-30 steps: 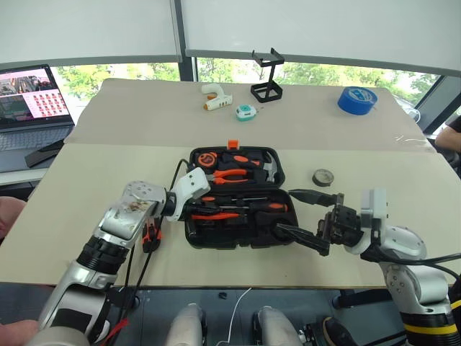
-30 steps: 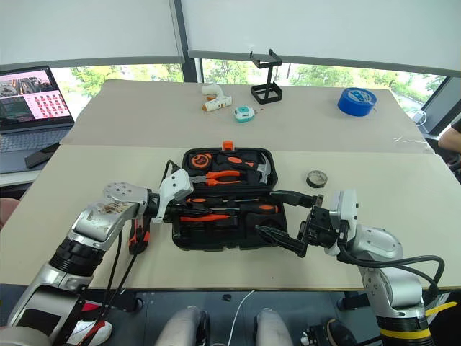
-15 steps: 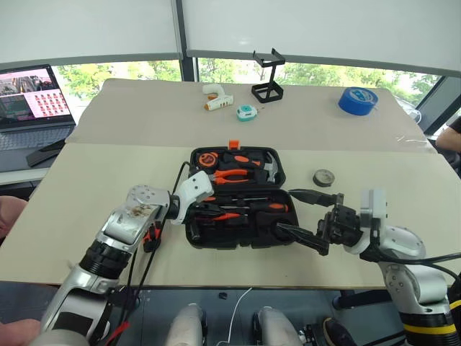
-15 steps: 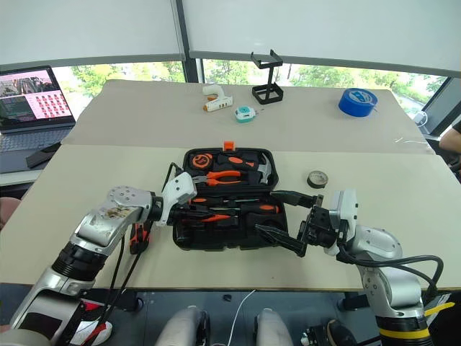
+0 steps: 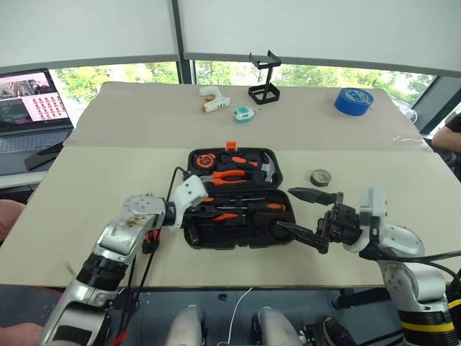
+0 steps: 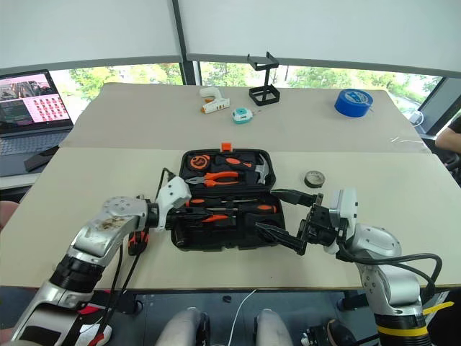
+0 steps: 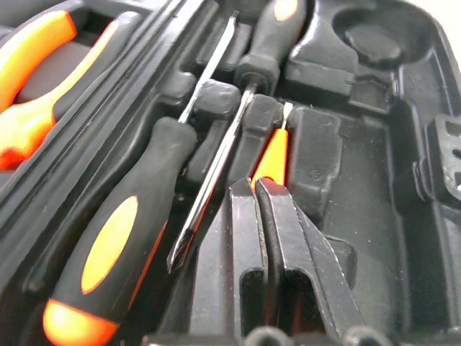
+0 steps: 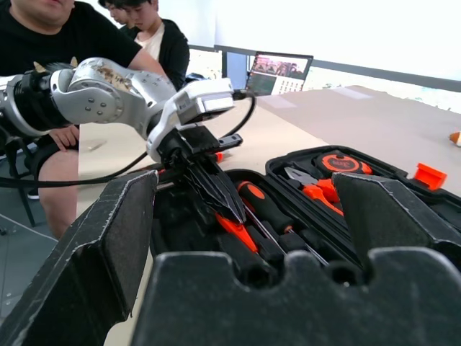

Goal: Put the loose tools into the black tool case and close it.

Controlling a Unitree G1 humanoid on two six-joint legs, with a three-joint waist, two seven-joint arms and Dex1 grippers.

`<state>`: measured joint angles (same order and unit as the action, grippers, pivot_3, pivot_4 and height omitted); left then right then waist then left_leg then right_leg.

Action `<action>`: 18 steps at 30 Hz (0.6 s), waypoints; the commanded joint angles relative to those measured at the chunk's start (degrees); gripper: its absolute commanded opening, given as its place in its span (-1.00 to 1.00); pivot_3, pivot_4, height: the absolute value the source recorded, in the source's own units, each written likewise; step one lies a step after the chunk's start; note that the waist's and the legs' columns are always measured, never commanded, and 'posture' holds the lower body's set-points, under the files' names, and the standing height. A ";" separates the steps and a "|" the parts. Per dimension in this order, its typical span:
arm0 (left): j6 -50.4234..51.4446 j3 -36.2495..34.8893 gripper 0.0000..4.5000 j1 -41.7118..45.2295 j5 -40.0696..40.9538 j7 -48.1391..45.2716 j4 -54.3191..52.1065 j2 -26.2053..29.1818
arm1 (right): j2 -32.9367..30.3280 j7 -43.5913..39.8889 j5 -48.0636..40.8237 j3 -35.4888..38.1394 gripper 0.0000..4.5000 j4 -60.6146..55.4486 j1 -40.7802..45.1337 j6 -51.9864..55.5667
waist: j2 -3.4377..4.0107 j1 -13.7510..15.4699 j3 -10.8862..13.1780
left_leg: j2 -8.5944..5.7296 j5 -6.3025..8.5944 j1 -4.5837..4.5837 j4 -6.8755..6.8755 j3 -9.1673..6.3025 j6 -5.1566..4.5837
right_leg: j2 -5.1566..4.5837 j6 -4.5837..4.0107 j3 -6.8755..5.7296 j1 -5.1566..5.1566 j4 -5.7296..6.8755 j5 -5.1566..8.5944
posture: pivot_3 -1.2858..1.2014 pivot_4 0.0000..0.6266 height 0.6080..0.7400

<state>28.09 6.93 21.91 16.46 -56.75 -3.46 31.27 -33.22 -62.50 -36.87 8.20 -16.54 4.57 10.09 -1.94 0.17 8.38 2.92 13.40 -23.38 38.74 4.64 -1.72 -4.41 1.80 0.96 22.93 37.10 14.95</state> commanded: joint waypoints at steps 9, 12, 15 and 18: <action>-7.30 -45.22 0.62 -35.34 12.26 1.75 -15.60 6.13 | -8.61 -14.82 1.88 9.91 1.00 11.65 -3.16 -12.55 | 0.01 -0.85 0.03 | 0.06 0.07 0.02 -0.16 0.13 -0.08 | -0.14 -0.01 0.11 0.08 -0.10 0.00 | 0.03 -0.52 1.00; -9.44 -54.28 0.99 -45.74 11.49 2.90 -13.40 4.00 | -8.11 -16.69 3.11 10.07 1.00 14.61 -3.91 -16.29 | -0.01 -0.86 0.03 | 0.12 0.07 0.09 -0.16 0.16 -0.07 | -0.17 -0.03 0.09 0.08 -0.09 0.01 | 0.03 -0.52 1.00; -10.60 -59.11 0.99 -53.02 12.07 2.76 -12.38 1.81 | -7.48 -17.62 3.42 9.59 1.00 16.51 -4.23 -18.28 | -0.01 -0.52 0.03 | 0.09 0.08 0.12 -0.16 0.20 -0.05 | -0.31 -0.12 0.04 0.09 -0.11 0.07 | 0.03 -0.52 1.00; -8.32 -61.12 0.99 -58.96 12.90 3.55 -12.94 0.20 | -6.99 -18.72 3.57 8.88 1.00 18.66 -3.69 -19.56 | -0.03 0.05 0.03 | 0.03 0.09 0.13 -0.16 0.22 -0.04 | -0.46 -0.46 -0.04 0.22 -0.14 0.28 | 0.03 -0.52 1.00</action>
<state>18.89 -51.85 -35.25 27.38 -53.82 -14.71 31.66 -40.21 -80.14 -32.82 16.49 1.68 0.51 -7.72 -1.97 0.21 8.41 2.96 13.49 -23.20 38.57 4.86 -1.75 -4.89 1.28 0.90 23.17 36.89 15.27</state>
